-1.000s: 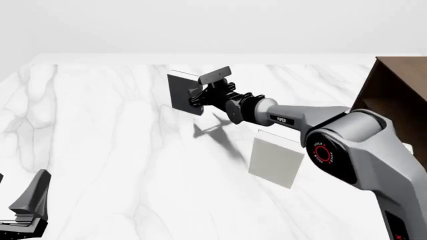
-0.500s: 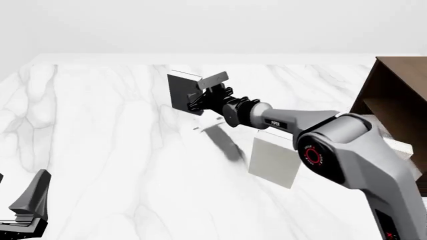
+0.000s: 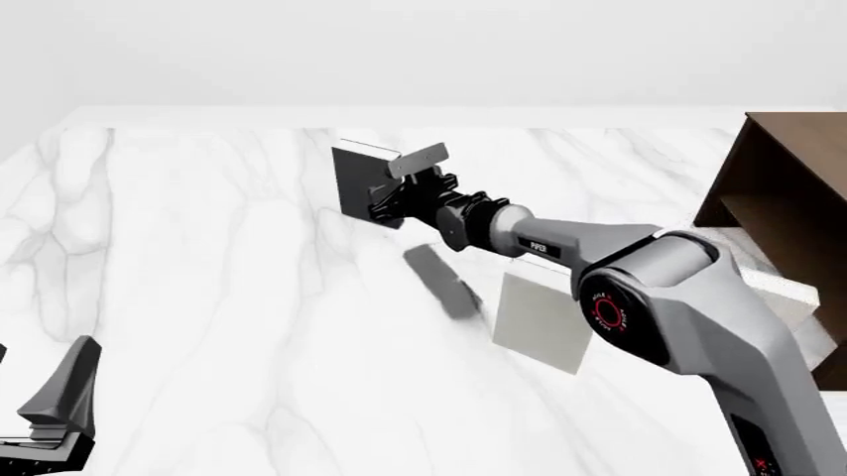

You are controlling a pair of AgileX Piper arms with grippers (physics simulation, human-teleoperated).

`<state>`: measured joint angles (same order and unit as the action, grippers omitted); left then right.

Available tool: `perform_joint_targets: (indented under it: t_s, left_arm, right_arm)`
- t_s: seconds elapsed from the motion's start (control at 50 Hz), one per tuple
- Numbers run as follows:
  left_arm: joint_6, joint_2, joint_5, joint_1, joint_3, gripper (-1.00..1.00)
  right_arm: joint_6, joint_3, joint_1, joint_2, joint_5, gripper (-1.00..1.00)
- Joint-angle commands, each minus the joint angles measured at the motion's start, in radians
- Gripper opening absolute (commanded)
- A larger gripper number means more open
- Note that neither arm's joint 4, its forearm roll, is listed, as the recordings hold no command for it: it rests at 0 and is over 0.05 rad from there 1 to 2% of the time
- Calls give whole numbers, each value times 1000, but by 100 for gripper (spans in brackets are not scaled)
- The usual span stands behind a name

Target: Pick up the book on the left and place it on top of the shelf.

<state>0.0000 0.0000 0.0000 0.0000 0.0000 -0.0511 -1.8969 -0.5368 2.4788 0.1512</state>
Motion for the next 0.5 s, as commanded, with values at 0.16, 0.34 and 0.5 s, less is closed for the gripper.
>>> perform_joint_targets:
  t_s: [0.16,0.34,0.5]
  left_arm:
    - [0,0,0,0,0,100]
    - [0,0,0,0,0,100]
    - [0,0,0,0,0,100]
  right_arm:
    - [7,-38,-2,21,-14,100]
    - [7,-50,-4,28,-20,100]
    - [6,-61,-4,33,-23,100]
